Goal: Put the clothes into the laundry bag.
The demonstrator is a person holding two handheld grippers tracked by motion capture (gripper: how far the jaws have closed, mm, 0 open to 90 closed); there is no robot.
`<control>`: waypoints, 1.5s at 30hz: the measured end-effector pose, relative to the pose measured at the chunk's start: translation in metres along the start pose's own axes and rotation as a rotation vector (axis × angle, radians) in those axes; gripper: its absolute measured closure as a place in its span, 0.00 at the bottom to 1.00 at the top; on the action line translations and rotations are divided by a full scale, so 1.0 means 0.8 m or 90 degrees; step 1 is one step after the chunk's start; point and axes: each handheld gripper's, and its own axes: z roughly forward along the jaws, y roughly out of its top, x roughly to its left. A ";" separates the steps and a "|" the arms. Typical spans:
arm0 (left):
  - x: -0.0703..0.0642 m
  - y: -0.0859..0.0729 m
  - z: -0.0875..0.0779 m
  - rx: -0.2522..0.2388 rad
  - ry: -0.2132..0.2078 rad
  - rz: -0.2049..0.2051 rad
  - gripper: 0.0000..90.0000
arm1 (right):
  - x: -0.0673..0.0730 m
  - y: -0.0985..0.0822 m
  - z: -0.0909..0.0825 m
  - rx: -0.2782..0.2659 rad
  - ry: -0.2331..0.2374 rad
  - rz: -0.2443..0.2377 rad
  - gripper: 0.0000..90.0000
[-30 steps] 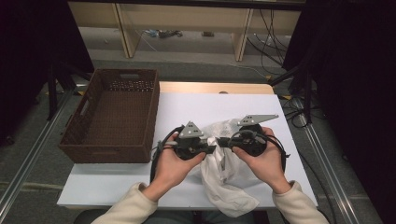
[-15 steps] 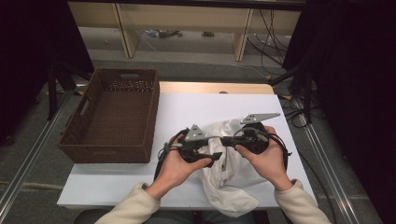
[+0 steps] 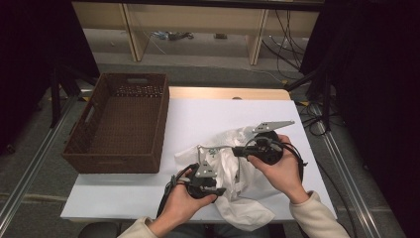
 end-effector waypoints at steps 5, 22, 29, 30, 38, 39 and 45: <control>-0.005 0.023 -0.029 -0.049 -0.008 -0.027 0.95 | 0.000 0.000 0.000 -0.004 0.006 0.000 1.00; 0.054 0.085 0.049 -0.118 0.060 -0.028 0.95 | 0.008 0.001 -0.004 -0.019 0.019 -0.001 1.00; 0.034 0.068 0.004 -0.134 0.059 -0.016 0.51 | 0.000 0.001 -0.007 -0.015 0.000 0.001 1.00; 0.031 0.063 -0.004 -0.137 0.062 -0.017 0.47 | -0.001 0.001 -0.006 -0.015 -0.009 -0.005 1.00; 0.004 0.020 -0.032 -0.086 0.029 -0.037 0.42 | 0.000 0.001 -0.004 -0.010 -0.010 -0.005 1.00; 0.002 0.015 -0.028 -0.058 0.013 -0.025 0.42 | 0.000 0.001 -0.004 -0.011 -0.012 -0.008 1.00; -0.003 0.009 0.001 -0.032 0.017 0.006 0.66 | 0.002 0.001 -0.002 -0.007 0.002 -0.006 1.00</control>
